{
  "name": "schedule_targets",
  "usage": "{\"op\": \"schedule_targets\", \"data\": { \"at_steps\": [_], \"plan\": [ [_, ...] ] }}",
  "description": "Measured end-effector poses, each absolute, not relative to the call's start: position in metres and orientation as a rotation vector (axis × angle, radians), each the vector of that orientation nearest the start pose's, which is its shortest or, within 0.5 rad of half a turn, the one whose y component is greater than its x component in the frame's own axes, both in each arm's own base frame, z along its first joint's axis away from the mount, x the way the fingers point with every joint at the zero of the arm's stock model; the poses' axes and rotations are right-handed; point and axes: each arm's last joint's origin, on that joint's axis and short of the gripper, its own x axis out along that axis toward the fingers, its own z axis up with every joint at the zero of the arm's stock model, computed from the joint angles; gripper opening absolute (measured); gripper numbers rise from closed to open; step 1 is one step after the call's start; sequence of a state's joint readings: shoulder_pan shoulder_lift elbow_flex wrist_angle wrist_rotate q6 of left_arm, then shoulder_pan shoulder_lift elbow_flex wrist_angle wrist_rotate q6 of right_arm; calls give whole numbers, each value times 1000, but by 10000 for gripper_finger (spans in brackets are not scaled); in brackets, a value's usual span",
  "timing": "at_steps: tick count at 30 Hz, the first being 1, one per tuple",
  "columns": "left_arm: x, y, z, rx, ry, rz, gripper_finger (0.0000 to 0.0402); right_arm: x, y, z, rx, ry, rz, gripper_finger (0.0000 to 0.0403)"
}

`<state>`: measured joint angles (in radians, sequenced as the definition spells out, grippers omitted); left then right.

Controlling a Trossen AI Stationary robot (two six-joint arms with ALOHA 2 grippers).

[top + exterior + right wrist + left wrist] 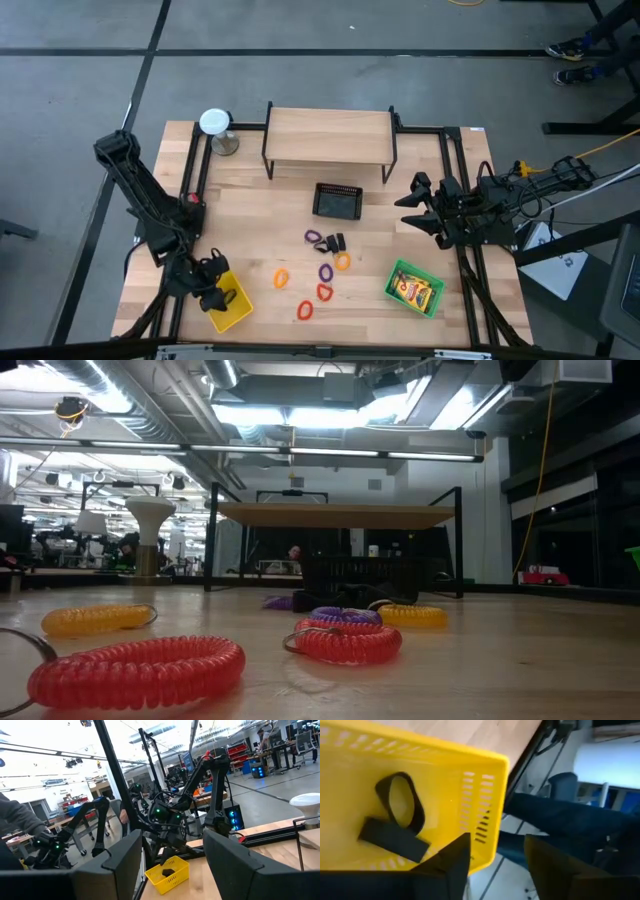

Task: Pick & Place Office Desk Supplies
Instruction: Put the left black rubber band into the yellow basket

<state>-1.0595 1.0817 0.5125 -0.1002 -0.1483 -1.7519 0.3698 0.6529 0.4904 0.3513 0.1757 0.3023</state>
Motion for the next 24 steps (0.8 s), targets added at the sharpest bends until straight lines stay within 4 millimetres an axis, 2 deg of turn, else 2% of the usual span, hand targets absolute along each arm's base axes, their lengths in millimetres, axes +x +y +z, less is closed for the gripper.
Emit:
{"op": "schedule_targets", "data": {
  "at_steps": [5,10,14,19,24],
  "plan": [
    [111,-182,205,-1233,997,-197,216,148,52,301,351,-151,220,214],
    [121,-172,230,-1216,727,-299,210,148,52,301,351,-152,220,214],
    [129,-148,240,-1153,612,-245,190,148,52,301,352,-151,220,214],
    [139,-114,238,-1006,582,-108,166,148,52,302,359,-150,225,214],
    [162,-81,243,-930,434,11,172,148,52,301,374,-147,230,214]
  ]
}}
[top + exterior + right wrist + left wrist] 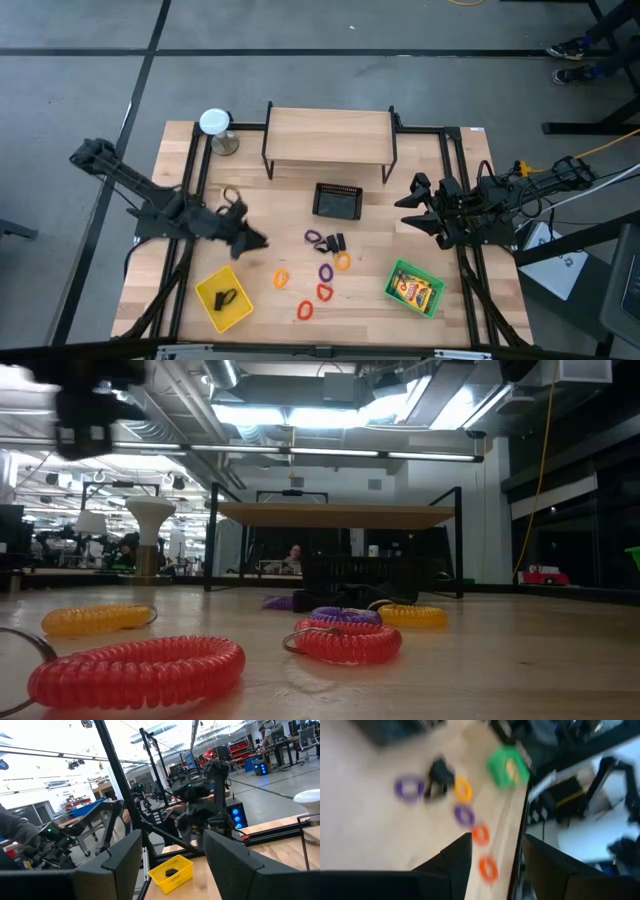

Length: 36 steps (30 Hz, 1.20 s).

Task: Pick & Place Office Desk Supplies
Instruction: Put the left black rubber band into the yellow basket

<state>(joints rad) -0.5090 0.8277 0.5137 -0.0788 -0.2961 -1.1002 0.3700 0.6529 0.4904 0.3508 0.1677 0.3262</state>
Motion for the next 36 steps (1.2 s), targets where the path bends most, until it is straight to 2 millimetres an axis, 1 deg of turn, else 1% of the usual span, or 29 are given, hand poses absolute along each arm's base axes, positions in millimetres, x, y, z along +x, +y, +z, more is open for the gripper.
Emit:
{"op": "schedule_targets", "data": {
  "at_steps": [4,6,8,12,14,19,21,24,27,30,33,36],
  "plan": [
    [185,-58,248,-883,321,26,194,148,52,301,369,-148,230,214],
    [198,-50,255,-828,306,24,202,148,52,301,365,-148,229,214],
    [213,-45,261,-745,333,16,207,148,52,301,365,-148,229,214],
    [249,-38,265,-559,488,8,207,148,52,301,362,-146,229,214],
    [268,-37,266,-433,577,-14,207,148,52,301,362,-146,229,214],
    [312,-43,264,-16,799,-80,207,148,52,301,375,-140,233,214],
    [327,-47,262,150,853,-105,207,148,52,301,375,-139,235,214],
    [349,-53,255,305,902,-164,207,148,53,301,377,-137,249,214],
    [367,-57,242,339,939,-216,207,148,53,301,382,-134,261,214],
    [379,-61,231,267,963,-291,206,148,53,300,397,-127,261,214],
    [385,-61,219,176,998,-339,198,148,53,299,397,-116,259,214],
    [386,-59,213,108,1028,-351,181,148,53,299,397,-114,258,214]
  ]
}}
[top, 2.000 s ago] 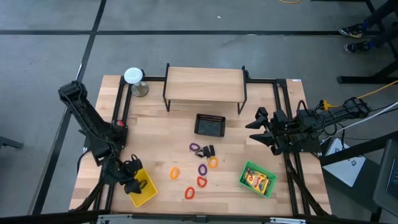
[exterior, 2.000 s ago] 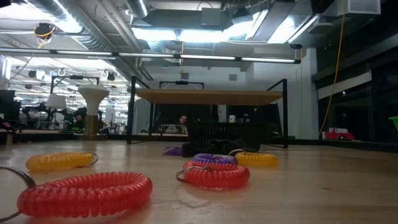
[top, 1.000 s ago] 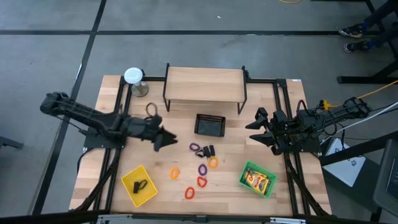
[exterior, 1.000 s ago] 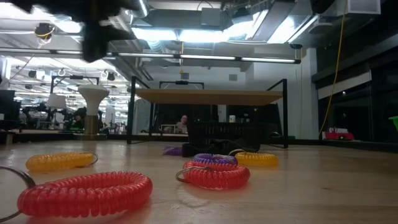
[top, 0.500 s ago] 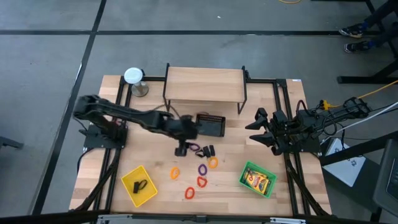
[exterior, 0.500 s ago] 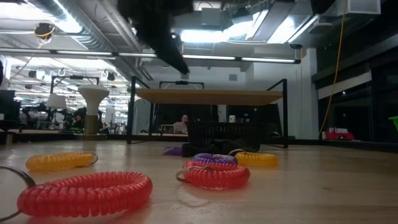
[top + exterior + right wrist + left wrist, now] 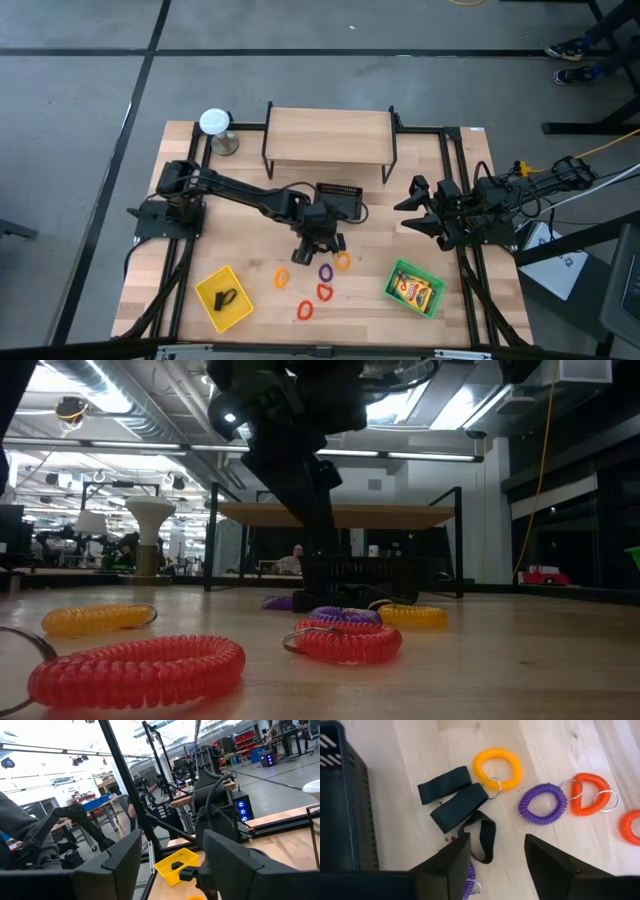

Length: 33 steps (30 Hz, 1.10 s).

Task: Pick & Place Office Desk Supplies
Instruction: Put the left black rubber band into the yellow basket

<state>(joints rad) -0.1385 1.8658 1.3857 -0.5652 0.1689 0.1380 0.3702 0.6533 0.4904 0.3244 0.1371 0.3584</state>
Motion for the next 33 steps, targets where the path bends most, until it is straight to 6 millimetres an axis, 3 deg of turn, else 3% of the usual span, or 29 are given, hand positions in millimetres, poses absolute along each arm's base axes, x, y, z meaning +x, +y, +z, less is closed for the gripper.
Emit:
{"op": "schedule_targets", "data": {
  "at_steps": [9,13,27,33],
  "plan": [
    [394,-58,191,81,1069,-339,129,148,53,299,396,-111,258,214],
    [397,-57,182,68,1091,-305,129,148,53,299,396,-111,258,214],
    [398,-57,179,57,1096,-276,136,148,54,298,393,-104,276,214],
    [402,-51,161,32,1139,-266,136,148,54,298,393,-104,275,214]
  ]
}}
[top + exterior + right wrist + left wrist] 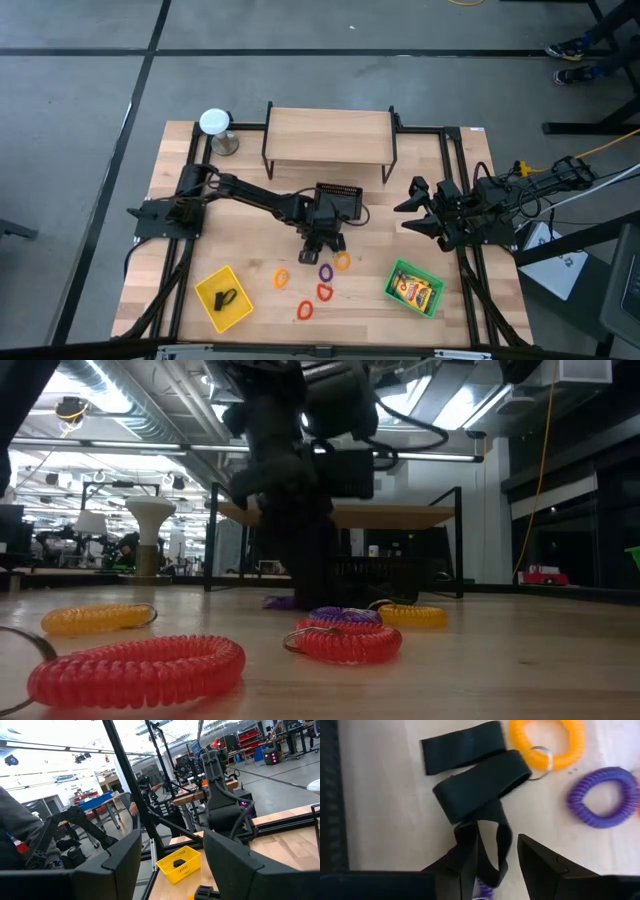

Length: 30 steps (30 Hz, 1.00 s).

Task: Pick & Place Office Desk Supplies
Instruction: Put the left black rubber band into the yellow basket

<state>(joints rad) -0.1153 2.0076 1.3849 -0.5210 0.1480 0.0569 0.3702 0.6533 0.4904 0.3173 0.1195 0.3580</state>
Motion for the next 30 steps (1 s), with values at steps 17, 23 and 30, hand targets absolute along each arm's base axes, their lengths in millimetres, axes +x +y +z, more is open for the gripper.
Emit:
{"op": "schedule_targets", "data": {
  "at_steps": [17,23,30],
  "plan": [
    [412,-51,165,25,1103,-242,11,148,54,297,384,-97,269,214],
    [426,-44,204,15,1068,-265,2,148,54,297,388,-93,269,214],
    [413,-19,268,-114,987,-296,2,148,54,297,399,-92,270,214]
  ]
}}
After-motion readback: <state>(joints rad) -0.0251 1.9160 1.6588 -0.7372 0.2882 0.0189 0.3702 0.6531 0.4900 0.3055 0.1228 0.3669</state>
